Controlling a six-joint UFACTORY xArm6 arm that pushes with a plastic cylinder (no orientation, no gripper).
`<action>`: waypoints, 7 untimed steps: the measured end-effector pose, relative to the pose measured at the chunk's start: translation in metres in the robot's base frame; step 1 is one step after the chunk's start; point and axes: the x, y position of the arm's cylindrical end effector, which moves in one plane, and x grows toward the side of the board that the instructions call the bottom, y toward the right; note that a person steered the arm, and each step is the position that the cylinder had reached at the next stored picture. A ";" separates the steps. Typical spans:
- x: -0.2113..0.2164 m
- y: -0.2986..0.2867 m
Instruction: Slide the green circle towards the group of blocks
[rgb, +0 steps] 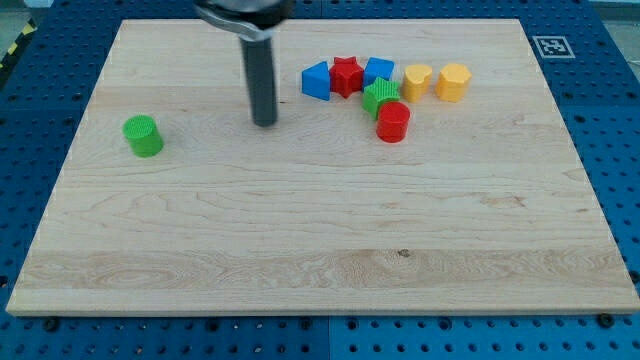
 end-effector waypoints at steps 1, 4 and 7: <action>-0.012 -0.076; 0.065 -0.127; 0.088 -0.100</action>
